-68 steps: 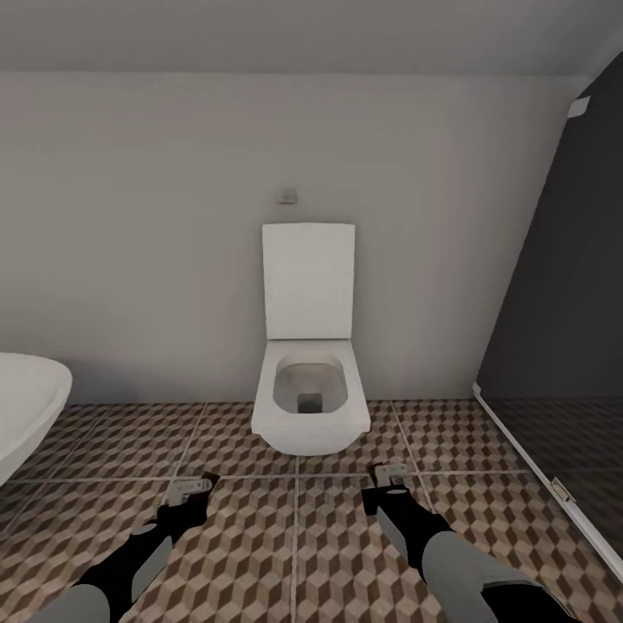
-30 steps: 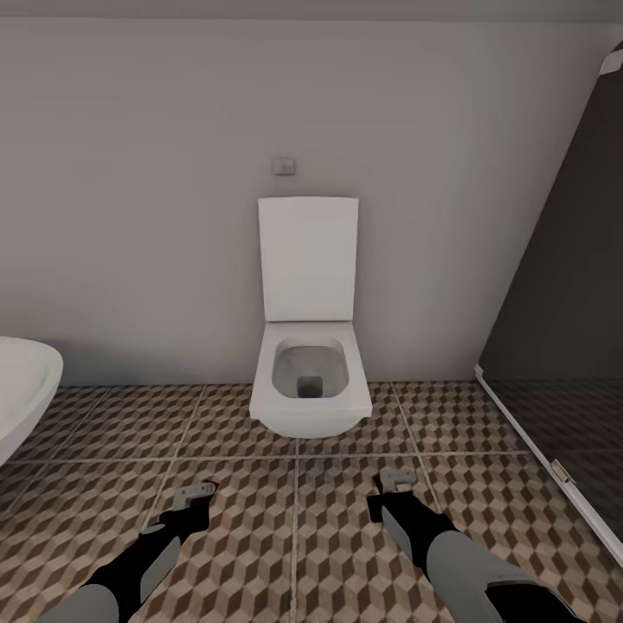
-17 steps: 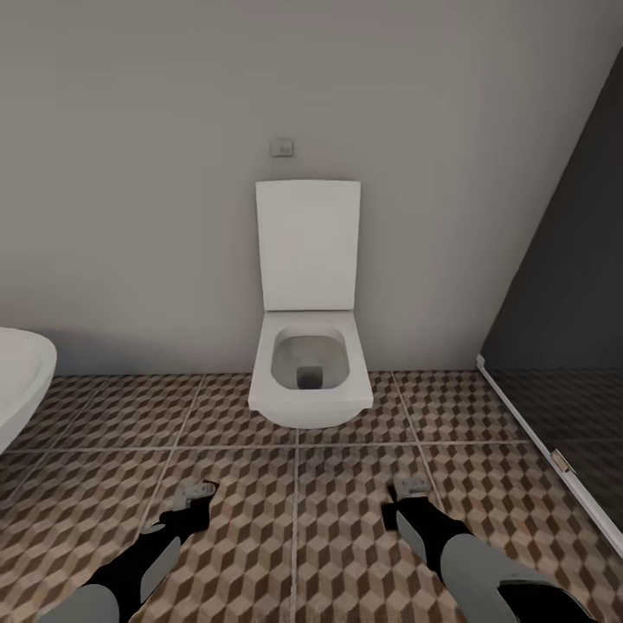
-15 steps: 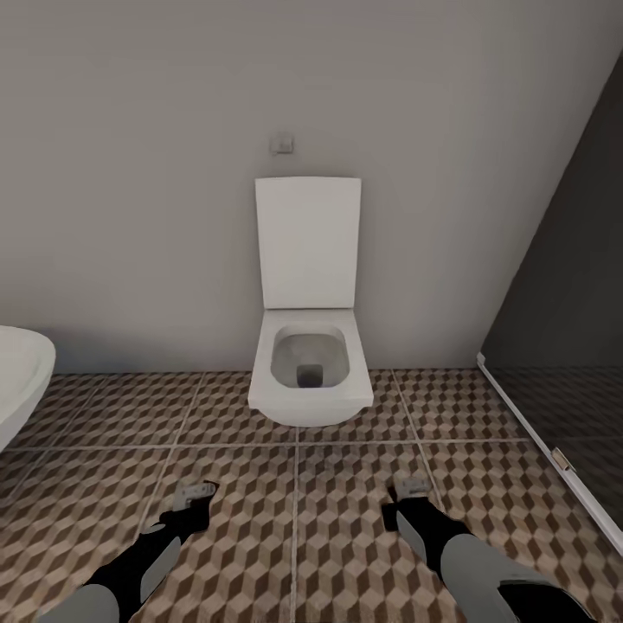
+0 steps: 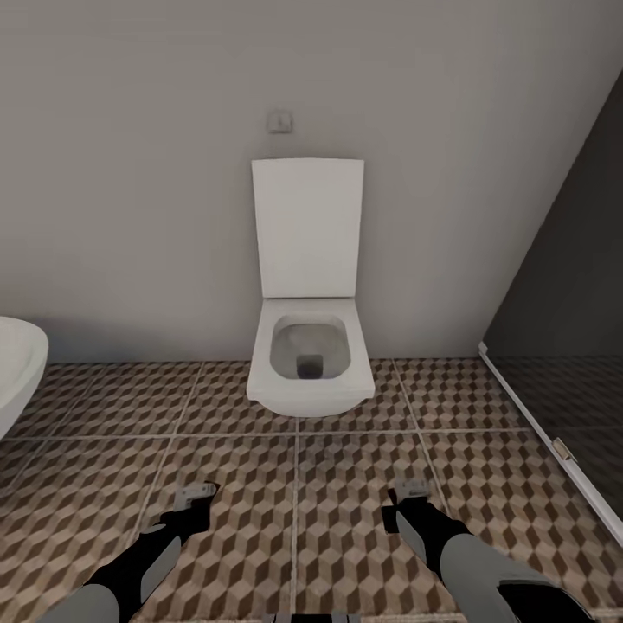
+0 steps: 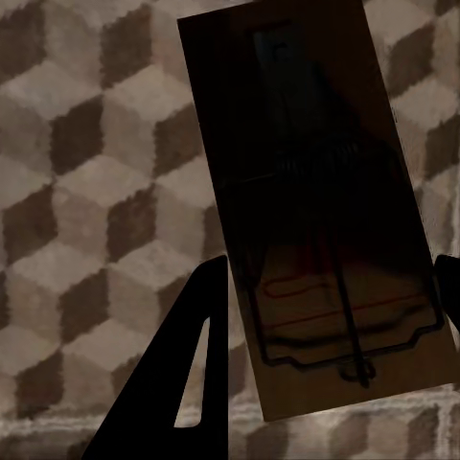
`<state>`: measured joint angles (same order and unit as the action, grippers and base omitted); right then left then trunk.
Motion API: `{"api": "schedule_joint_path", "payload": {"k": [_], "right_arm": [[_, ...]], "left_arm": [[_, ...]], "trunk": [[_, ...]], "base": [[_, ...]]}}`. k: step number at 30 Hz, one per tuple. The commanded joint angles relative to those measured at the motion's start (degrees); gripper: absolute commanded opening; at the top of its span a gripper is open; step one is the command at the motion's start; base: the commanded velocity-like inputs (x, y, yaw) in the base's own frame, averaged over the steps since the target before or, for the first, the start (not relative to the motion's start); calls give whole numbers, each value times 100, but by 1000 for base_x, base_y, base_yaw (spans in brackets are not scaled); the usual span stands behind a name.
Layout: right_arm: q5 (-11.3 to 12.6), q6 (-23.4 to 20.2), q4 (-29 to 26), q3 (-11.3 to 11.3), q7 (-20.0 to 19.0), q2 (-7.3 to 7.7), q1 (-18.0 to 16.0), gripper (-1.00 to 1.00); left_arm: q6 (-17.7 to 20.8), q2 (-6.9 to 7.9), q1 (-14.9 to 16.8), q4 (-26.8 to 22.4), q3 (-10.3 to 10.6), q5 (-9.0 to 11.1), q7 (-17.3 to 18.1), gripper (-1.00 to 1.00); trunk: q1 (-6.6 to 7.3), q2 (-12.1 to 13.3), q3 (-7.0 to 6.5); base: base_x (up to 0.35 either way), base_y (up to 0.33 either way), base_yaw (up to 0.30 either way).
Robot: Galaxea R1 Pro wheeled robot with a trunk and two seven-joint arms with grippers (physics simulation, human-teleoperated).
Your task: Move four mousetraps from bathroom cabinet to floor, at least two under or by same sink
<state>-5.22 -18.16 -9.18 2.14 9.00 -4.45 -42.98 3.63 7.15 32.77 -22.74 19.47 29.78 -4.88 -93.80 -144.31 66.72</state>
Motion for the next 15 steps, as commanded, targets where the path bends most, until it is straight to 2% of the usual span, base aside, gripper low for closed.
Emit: {"api": "schedule_joint_path", "payload": {"k": [1, 12, 15], "right_arm": [[-46, -39, -10, 23, 6, -3, 0, -100], [-55, -26, -13, 16, 6, -3, 0, -100], [-54, 15, -13, 16, 6, -3, 0, -100]], "left_arm": [[25, 7, 1, -18, 48, 45, -48, -100], [30, 6, 1, -18, 48, 45, -44, -100], [32, 6, 1, -19, 48, 45, -42, -100]], "trunk": [[-1, -4, 28], [-29, -18, 271], [-29, -18, 271]], "base": [[0, 0, 0], [0, 0, 0], [0, 0, 0]]}}
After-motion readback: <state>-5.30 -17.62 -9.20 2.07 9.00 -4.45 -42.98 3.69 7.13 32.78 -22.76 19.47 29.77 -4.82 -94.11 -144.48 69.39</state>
